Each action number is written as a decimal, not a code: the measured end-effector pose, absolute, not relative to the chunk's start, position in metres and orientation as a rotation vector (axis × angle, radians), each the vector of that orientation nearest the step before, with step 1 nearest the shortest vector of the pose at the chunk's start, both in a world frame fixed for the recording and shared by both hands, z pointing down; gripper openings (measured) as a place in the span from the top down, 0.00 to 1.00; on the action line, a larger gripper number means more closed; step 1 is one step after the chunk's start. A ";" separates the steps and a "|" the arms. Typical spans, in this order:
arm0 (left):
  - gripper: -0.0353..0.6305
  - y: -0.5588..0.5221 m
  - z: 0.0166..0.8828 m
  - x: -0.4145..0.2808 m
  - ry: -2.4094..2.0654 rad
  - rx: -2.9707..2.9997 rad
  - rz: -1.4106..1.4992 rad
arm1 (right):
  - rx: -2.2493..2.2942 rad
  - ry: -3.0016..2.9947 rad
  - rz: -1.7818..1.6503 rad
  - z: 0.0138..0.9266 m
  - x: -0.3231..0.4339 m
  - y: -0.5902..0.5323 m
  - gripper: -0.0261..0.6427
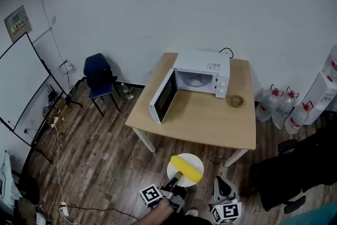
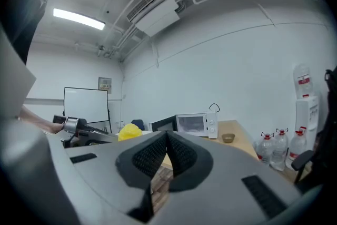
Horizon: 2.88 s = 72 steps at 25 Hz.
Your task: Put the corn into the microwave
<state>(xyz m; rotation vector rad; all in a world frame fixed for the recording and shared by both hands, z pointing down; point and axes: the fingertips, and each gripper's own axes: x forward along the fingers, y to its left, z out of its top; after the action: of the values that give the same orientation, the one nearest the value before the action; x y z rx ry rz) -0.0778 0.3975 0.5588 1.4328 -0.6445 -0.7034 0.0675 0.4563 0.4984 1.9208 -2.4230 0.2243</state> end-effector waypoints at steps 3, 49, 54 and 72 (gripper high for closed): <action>0.92 0.382 0.570 -0.074 -0.650 1.428 -0.677 | 1.903 -2.414 0.211 0.502 0.068 0.443 0.87; 0.92 -0.006 0.629 -0.009 -0.616 1.445 -0.546 | 2.043 -2.236 0.398 0.532 0.109 0.067 0.87; 0.92 -0.045 0.637 0.014 -0.635 1.436 -0.569 | 1.986 -2.251 0.421 0.539 0.128 0.025 0.87; 0.92 -0.186 0.708 0.050 -0.808 1.382 -0.758 | 1.772 -2.316 0.509 0.592 0.155 -0.083 0.87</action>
<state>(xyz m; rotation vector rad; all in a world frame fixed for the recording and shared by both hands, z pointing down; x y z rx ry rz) 0.0502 -0.1865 0.7082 1.3825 -0.8079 -0.7575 0.1546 -0.0829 0.5923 1.7720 -2.3163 0.5087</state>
